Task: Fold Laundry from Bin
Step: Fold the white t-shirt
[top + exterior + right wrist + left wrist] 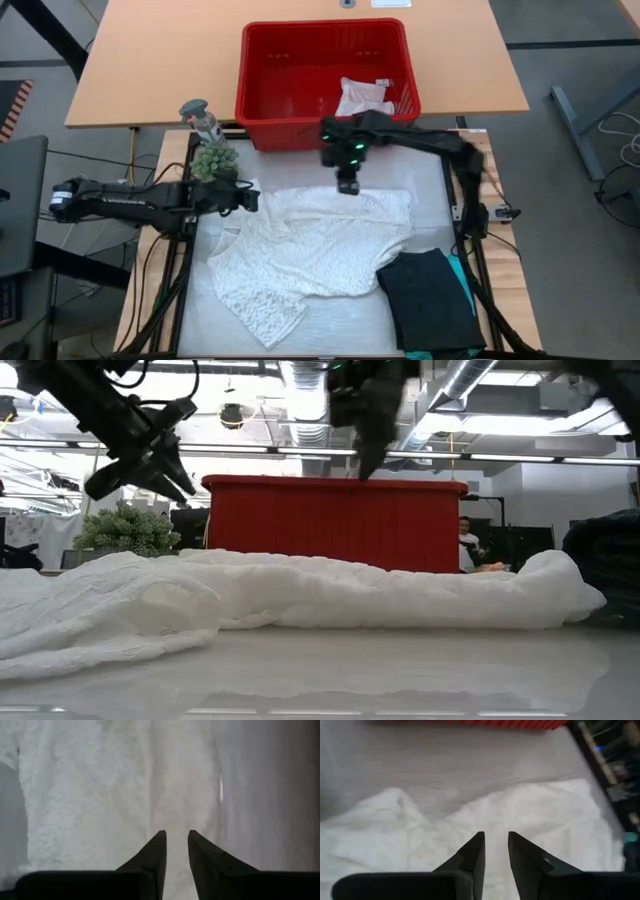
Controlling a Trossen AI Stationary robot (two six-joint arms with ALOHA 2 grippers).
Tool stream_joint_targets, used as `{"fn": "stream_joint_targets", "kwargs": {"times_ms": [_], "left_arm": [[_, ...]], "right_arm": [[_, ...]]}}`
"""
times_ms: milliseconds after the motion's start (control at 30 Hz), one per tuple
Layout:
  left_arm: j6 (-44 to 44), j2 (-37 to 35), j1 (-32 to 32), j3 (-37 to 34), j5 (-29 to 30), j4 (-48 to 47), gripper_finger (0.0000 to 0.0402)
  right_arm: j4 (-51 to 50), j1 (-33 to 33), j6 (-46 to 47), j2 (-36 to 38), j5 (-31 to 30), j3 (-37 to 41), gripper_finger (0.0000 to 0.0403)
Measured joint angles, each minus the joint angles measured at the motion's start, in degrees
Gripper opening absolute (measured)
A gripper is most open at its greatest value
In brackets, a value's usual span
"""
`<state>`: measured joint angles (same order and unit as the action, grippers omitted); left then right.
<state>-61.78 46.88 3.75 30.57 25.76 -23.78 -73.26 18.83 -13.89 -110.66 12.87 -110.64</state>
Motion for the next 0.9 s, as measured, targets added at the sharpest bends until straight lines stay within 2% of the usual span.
{"fn": "stream_joint_targets", "kwargs": {"times_ms": [133, 267, 500, 600, 700, 767, 900], "left_arm": [[-0.04, 3.18, 2.65, 3.80, -1.72, -7.33, 0.0063], [5.43, 8.10, 6.00, 6.72, -7.28, -8.15, 0.0071], [16.01, 20.08, 9.70, 12.20, -12.66, -8.54, 0.0107], [18.46, 24.46, 11.32, 15.00, -17.53, -9.19, 0.0134], [22.46, 27.47, 12.83, 19.61, -21.63, -14.08, 0.0170], [25.29, 28.98, 13.86, 23.57, -21.02, -20.17, 0.0192], [25.99, 31.36, 15.25, 30.24, -10.31, -31.99, 0.0215]], "right_arm": [[8.43, 1.17, 4.97, 10.42, -0.04, 12.91, 0.0098], [16.72, 0.43, 9.61, 18.11, 0.09, 22.46, 0.0098], [17.64, -0.48, 15.36, 25.37, -1.60, 31.38, 0.0098], [17.53, -0.48, 16.75, 27.32, -2.08, 34.58, 0.0098], [18.18, -0.91, 17.67, 28.79, -2.09, 37.08, 0.0098], [18.34, -1.23, 18.00, 29.41, -2.11, 37.86, 0.0098], [18.97, -2.27, 18.01, 29.45, -2.13, 37.91, 0.0098]]}}
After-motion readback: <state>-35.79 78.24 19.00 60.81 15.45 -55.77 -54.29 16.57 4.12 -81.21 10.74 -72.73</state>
